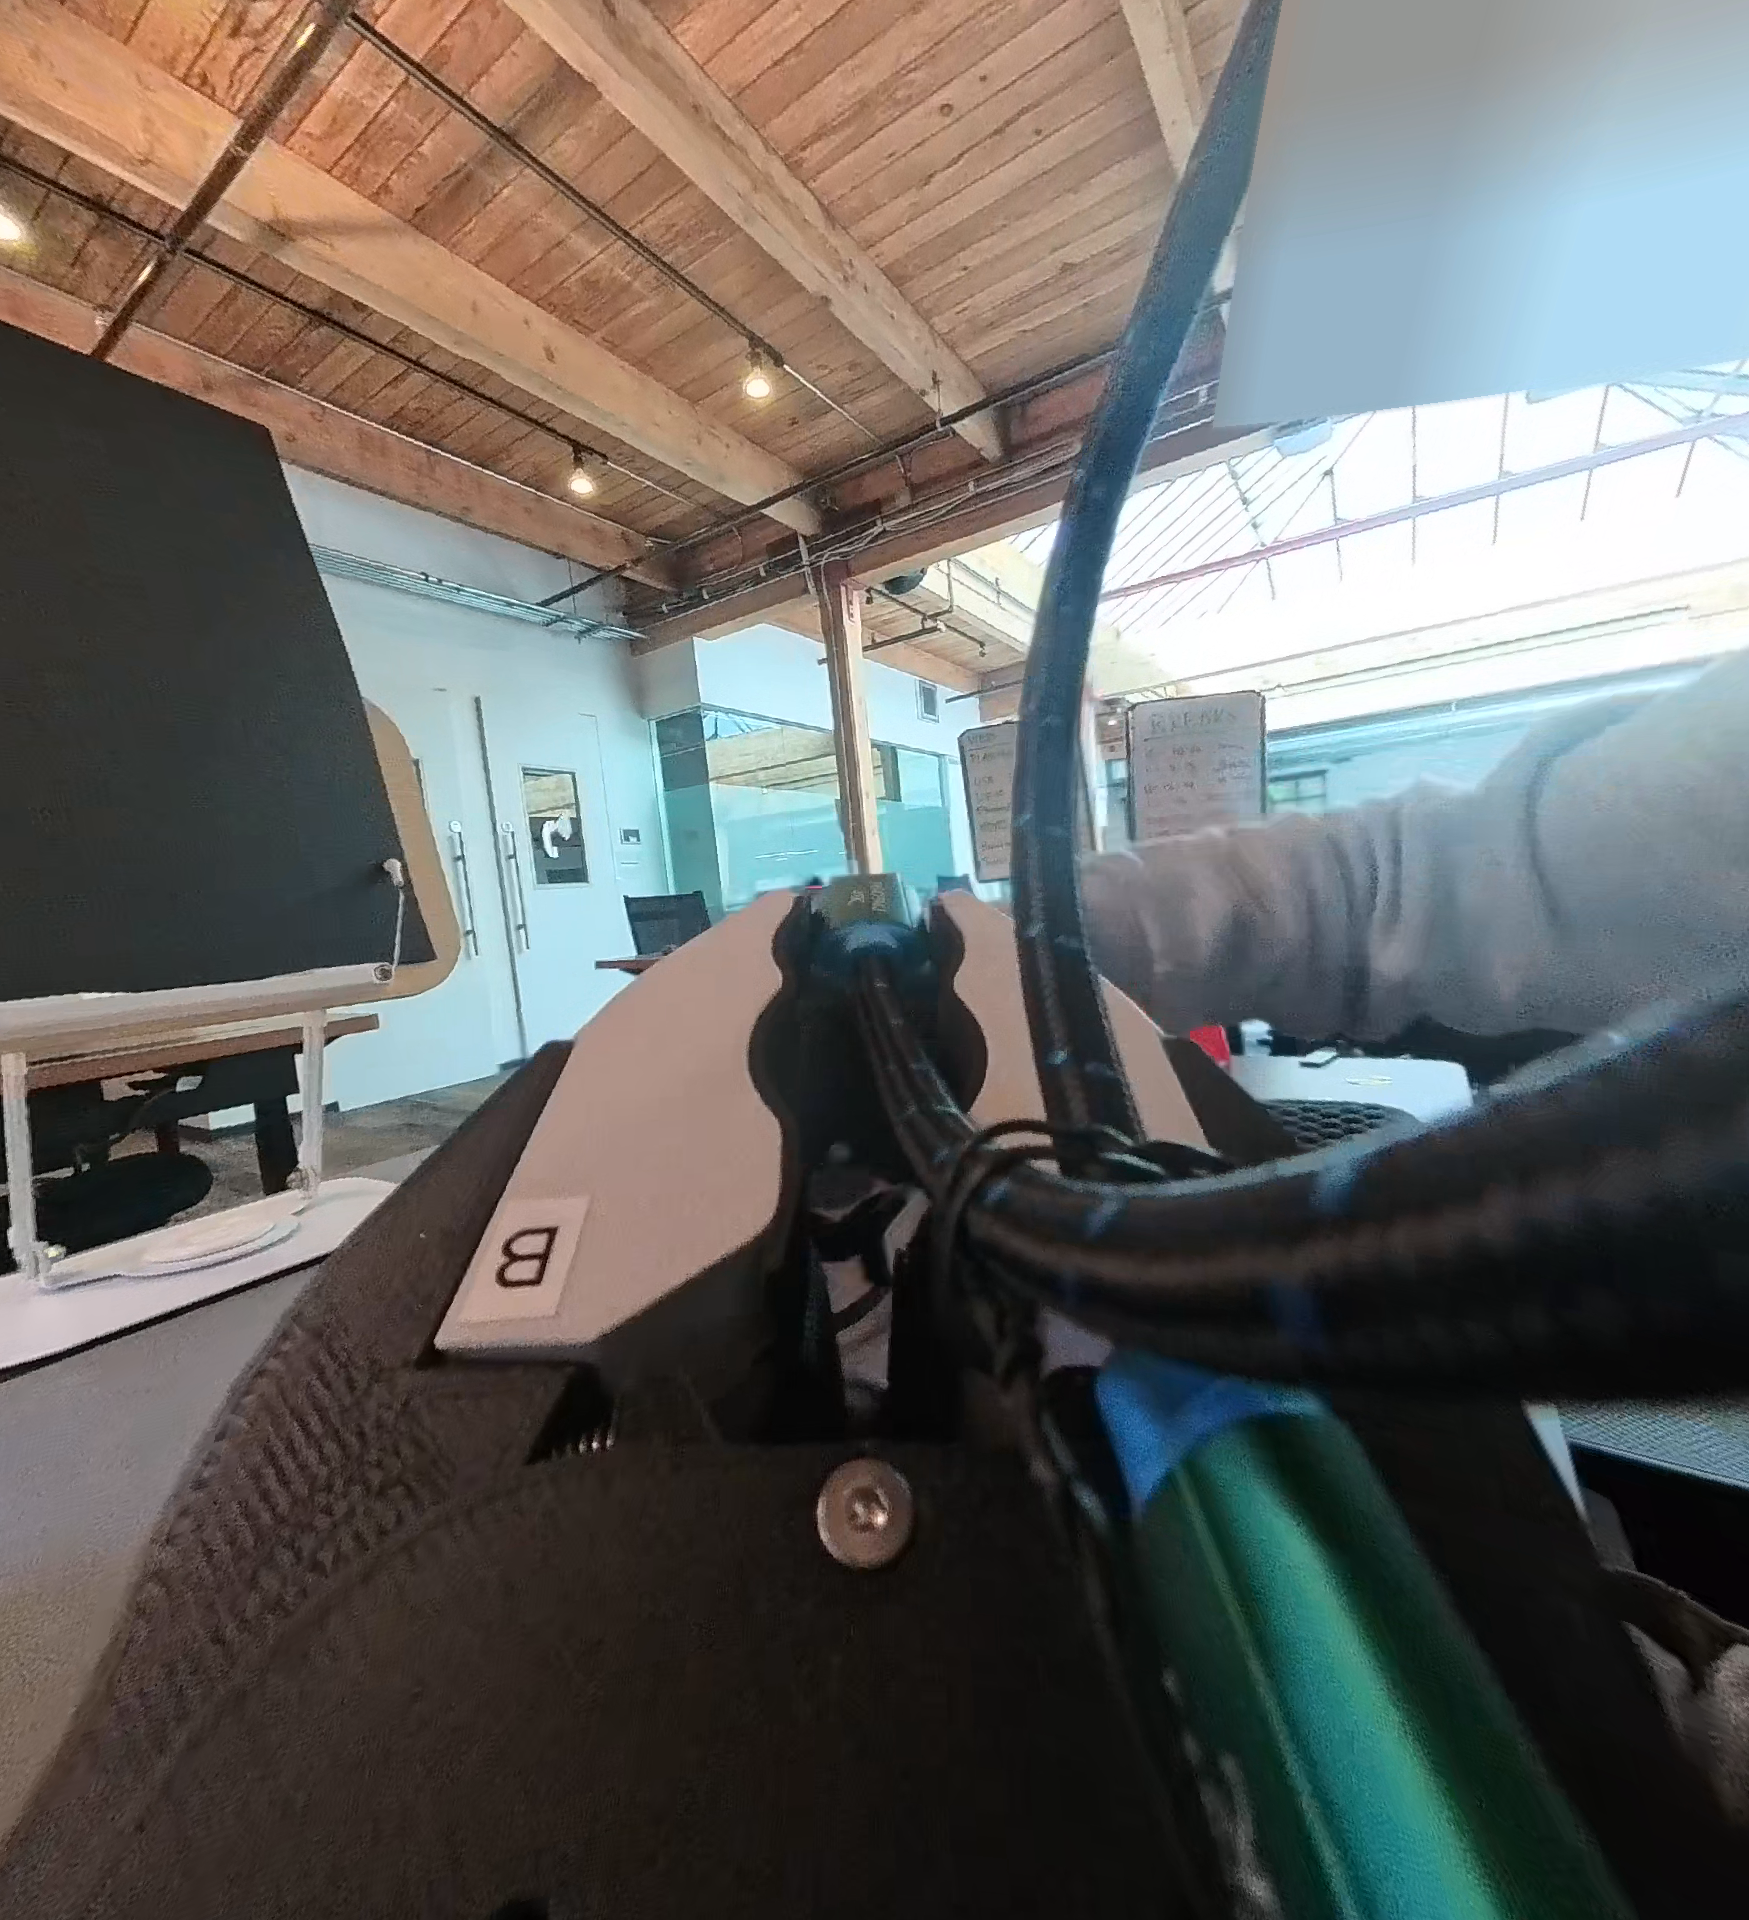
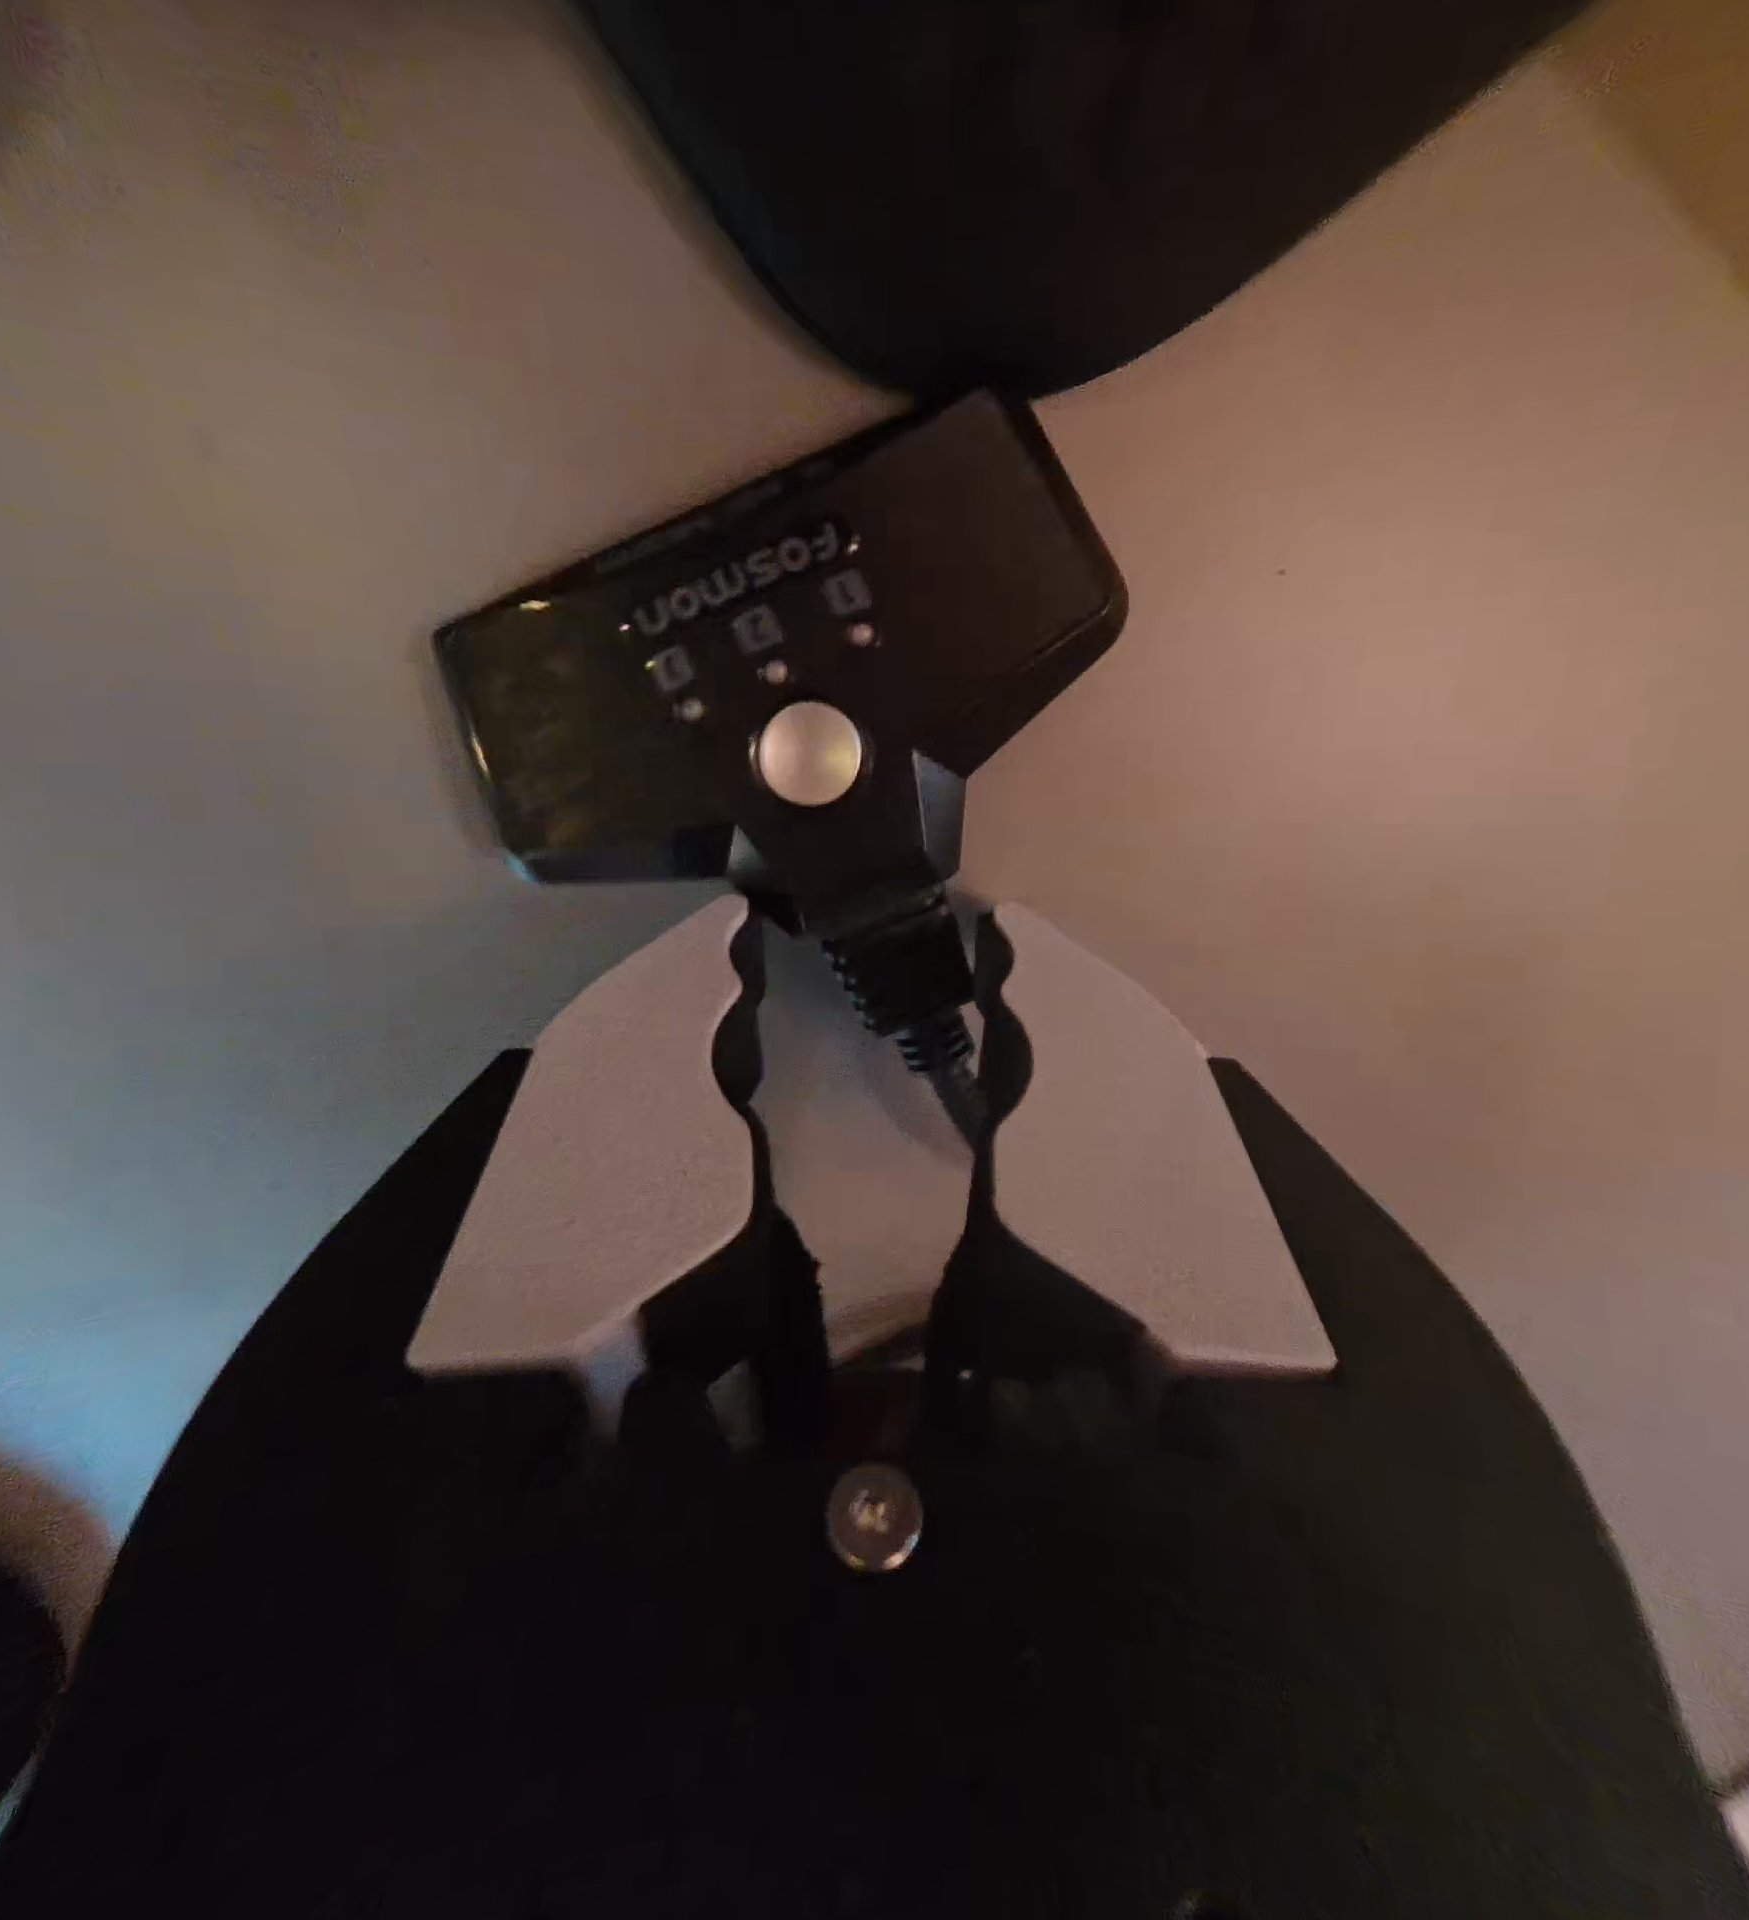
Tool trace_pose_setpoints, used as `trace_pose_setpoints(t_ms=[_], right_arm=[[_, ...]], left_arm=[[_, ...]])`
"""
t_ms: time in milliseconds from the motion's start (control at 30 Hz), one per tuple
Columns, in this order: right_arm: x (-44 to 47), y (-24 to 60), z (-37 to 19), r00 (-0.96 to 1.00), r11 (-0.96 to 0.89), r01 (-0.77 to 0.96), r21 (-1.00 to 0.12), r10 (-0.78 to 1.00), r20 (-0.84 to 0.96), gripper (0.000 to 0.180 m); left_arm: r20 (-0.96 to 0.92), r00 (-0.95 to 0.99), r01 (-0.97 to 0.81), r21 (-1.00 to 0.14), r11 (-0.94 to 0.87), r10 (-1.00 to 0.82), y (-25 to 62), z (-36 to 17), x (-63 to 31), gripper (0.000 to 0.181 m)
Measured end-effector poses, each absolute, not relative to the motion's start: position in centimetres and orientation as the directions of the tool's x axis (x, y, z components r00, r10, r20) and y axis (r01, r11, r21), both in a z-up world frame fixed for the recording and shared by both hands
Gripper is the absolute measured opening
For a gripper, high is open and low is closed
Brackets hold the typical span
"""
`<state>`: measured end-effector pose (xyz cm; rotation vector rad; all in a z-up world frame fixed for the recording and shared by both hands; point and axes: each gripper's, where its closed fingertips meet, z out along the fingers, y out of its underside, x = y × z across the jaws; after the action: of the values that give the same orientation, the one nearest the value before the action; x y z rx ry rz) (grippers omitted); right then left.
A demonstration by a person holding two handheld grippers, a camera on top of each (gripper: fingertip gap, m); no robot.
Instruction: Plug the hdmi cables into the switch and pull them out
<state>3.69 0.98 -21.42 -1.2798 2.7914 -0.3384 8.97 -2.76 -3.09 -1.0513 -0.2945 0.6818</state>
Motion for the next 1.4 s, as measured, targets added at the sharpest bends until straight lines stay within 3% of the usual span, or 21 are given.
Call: trace_pose_setpoints(t_ms=[33, 167, 233, 367, 667, 900, 1400], right_arm=[[4.0, 0.8, -21.2, -0.700, 0.654, -0.693, -0.304, -0.711, 0.066, 0.033], [4.3, 0.4, -17.9, -0.880, 0.592, -0.404, -0.698, -0.461, 0.119, 0.023], [4.0, 0.8, -16.5, -0.929, 0.491, -0.282, -0.824, -0.355, 0.106, 0.023], [3.8, 2.0, -17.6, -0.923, 0.578, -0.360, -0.733, -0.337, 0.187, 0.024], [4.2, 0.6, -13.3, -0.959, 0.293, -0.193, -0.936, -0.257, 0.117, 0.023], [4.6, 1.1, -12.8, -0.950, 0.260, -0.218, -0.941, -0.279, 0.143, 0.024], [3.1, 0.8, -12.3, -0.967, 0.254, -0.227, -0.940, -0.174, 0.187, 0.024]], left_arm=[[-0.090, 0.749, -0.374, -0.875, 0.306, 0.657, -3.0, -3.2, 8.7, 0.021], [-0.135, 0.702, -0.388, -0.896, 0.217, 0.700, -3.8, -3.7, 8.1, 0.017], [-0.191, 0.682, -0.386, -0.914, 0.127, 0.706, -4.1, -4.4, 7.6, 0.020], [-0.197, 0.716, -0.334, -0.939, 0.081, 0.669, -3.9, -5.5, 7.4, 0.020], [-0.247, 0.787, -0.295, -0.955, -0.008, 0.566, -2.7, -7.1, 8.3, 0.021], [-0.201, 0.869, -0.208, -0.977, -0.034, 0.451, -2.9, -8.3, 9.5, 0.021], [-0.199, 0.857, -0.194, -0.979, -0.061, 0.474, -3.9, -8.9, 9.0, 0.021]])
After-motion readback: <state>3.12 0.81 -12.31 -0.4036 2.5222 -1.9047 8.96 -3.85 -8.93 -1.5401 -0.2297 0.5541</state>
